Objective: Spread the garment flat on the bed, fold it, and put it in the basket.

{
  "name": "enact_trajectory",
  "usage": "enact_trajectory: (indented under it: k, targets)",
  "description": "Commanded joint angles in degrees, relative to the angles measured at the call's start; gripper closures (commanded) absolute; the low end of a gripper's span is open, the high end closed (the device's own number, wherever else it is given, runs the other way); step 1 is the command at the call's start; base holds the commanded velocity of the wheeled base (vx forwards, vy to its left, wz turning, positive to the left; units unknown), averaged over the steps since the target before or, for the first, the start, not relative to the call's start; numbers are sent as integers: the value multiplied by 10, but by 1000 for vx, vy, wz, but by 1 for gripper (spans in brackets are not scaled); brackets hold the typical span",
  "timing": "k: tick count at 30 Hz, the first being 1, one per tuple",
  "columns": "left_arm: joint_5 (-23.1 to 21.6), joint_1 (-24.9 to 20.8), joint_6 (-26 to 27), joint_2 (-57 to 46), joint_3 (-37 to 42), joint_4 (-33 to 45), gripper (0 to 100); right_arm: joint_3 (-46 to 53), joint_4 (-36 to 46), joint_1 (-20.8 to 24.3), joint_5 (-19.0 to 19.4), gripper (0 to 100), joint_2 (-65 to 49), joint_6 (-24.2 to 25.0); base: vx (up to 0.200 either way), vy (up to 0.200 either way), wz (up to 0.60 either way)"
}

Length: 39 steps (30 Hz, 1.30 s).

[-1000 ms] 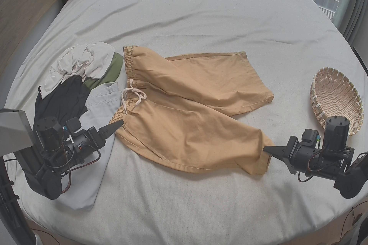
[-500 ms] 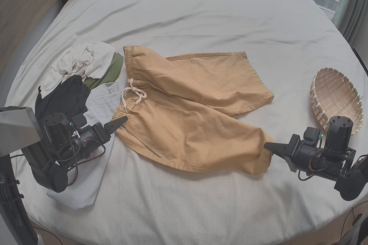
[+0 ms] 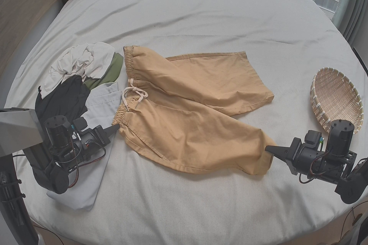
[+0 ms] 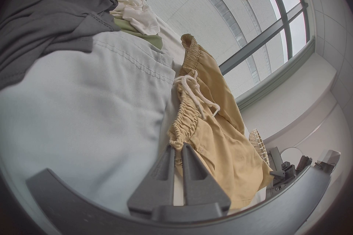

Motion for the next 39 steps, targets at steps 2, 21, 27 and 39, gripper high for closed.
enact_trajectory:
  k: [2,21,27,39]
  targets:
    - [-6,1,0,-80,73,3,100,12,0,0,1,100,2,-1,0,0,0]
    - [-6,10,5,-140,184,12,100,54,-83,-6,3,100,94,-96,0,0,0]
    - [-7,6,5,-141,183,10,100,70,-170,-6,-1,0,104,-101,0,0,0]
    - [-7,6,4,-125,186,-22,100,125,-203,15,6,0,104,-152,0,0,0]
